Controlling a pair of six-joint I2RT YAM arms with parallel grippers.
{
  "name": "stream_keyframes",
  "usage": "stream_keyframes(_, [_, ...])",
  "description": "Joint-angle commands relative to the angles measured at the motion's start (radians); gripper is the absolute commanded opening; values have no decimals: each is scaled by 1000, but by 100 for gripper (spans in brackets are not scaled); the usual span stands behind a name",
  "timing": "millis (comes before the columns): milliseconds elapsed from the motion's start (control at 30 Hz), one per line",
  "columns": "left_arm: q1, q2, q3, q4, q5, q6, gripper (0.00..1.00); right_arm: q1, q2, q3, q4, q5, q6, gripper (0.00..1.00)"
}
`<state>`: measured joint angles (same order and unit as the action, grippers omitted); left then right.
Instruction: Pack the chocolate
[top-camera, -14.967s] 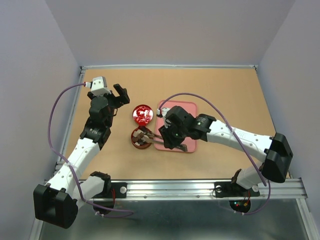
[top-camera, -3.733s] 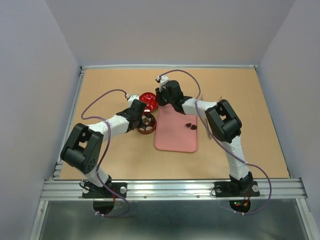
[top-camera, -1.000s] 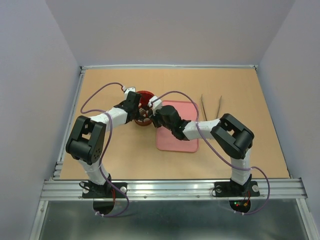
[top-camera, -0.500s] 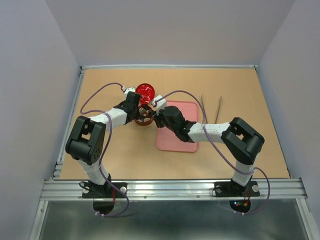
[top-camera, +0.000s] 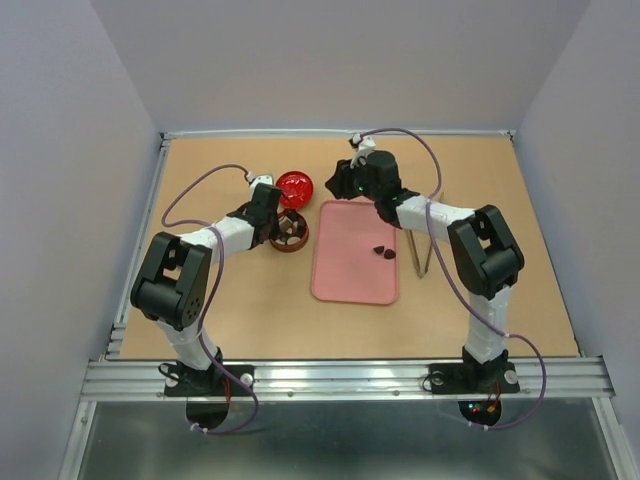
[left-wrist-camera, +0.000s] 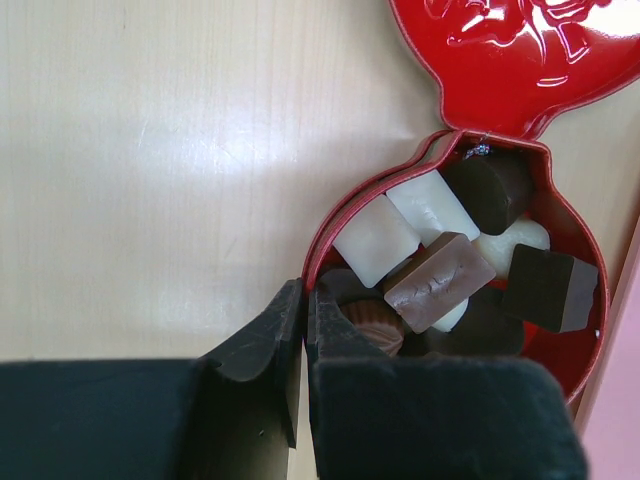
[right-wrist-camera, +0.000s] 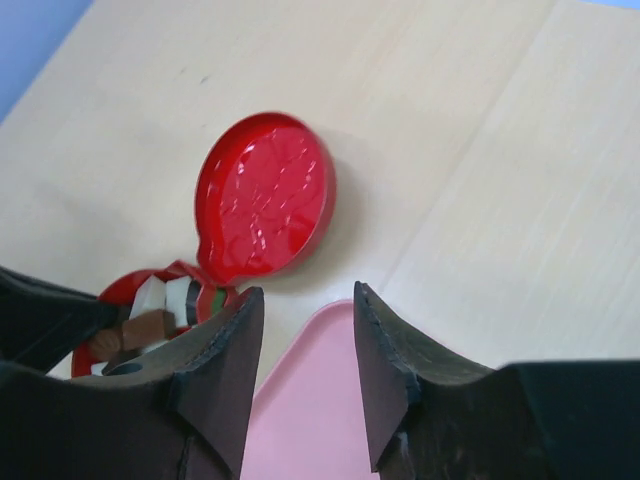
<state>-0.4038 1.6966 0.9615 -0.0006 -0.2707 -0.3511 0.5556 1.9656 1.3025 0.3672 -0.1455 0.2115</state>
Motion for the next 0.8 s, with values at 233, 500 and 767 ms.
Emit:
stream_keyframes(233, [2, -18, 9, 59, 39, 118, 0, -143, 162, 141, 136, -517, 296, 66])
stream_keyframes(500, [2, 5, 20, 86, 77, 170, 0, -151, 266, 204, 200, -562, 348, 74])
stream_keyframes(767, [2, -2, 16, 94, 79, 181, 0, -152, 306, 259, 197, -517, 335, 77])
